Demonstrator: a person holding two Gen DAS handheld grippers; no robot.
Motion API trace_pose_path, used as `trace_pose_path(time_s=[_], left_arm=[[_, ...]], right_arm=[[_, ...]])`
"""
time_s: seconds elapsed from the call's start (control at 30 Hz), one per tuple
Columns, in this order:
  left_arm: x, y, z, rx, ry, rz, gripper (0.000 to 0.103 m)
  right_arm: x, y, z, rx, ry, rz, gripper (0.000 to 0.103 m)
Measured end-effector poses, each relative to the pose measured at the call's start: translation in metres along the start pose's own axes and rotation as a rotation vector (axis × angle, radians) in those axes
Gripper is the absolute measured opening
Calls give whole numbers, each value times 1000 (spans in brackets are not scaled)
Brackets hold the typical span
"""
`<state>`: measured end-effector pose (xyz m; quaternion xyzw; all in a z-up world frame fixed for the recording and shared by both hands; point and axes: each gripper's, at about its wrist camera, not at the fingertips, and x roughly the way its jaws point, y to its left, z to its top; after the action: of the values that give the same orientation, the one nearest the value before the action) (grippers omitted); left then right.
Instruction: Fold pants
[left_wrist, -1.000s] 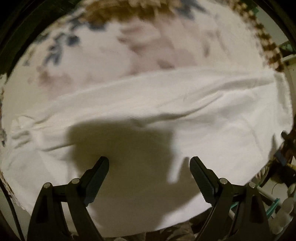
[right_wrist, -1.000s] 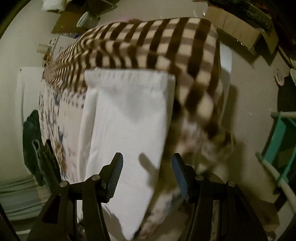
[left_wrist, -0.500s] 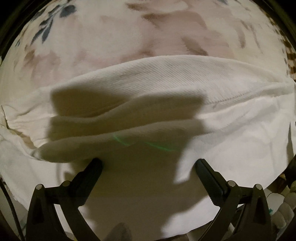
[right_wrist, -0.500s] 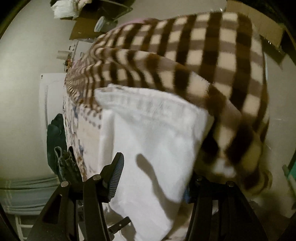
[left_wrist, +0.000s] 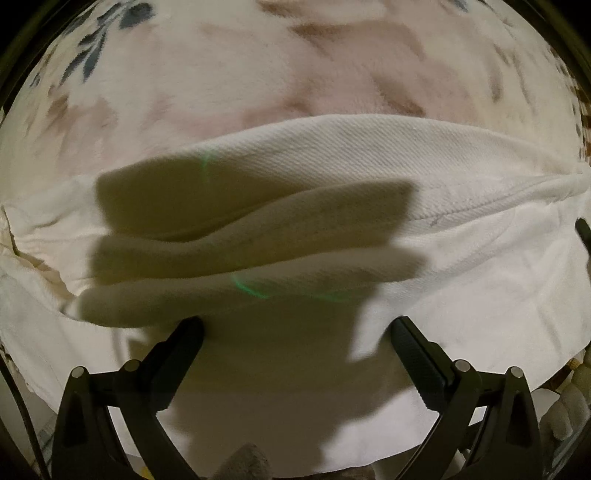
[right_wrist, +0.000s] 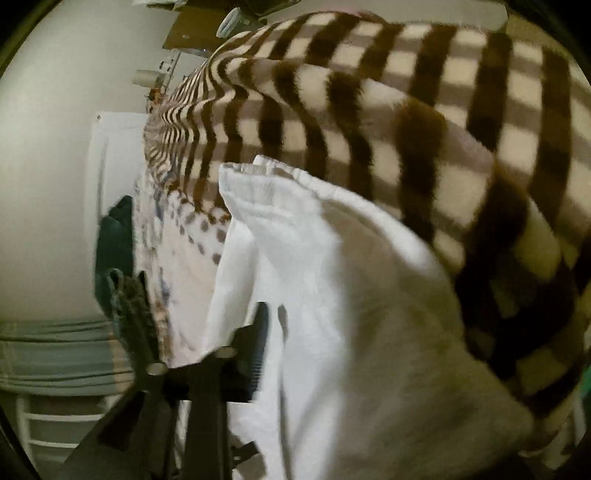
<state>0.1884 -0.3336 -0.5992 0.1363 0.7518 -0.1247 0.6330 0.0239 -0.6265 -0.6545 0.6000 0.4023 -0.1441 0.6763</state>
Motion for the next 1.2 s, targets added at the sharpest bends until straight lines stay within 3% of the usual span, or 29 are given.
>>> trace_pose_path(time_s=[0.33,0.53,0.67,0.77,0.93,1.03,1.13,1.17,1.2], left_arm=[[-17,5,-25,-32,-73,-42,103],[-54,69,-53,-159,-132,-110,103],[-70,135,-81,-239,-165,-92,103],[-76,195,-106,-320,-177,-58,103],[-71,283,-147,-448,-166,-7,103],[-66,314,-159,-498,-155,-3,103],[-67,329,-167,-530,-170,-27,103],[-68,336,-164,-531,-177,-41,103],[-66,328,-157,-535,-182,-54,103]], right_arm=[[-31,53,-22,-141,-60,-92,9],[-46,123,-73,-319,-44,-121,8],[-34,177,-134,-463,5,-127,8],[-1,214,-199,-612,78,-147,8],[69,230,-313,-847,224,-229,8],[124,231,-384,-1010,383,-310,18],[137,236,-423,-1087,510,-325,55],[134,240,-428,-1094,537,-299,65],[125,245,-431,-1088,571,-256,67]])
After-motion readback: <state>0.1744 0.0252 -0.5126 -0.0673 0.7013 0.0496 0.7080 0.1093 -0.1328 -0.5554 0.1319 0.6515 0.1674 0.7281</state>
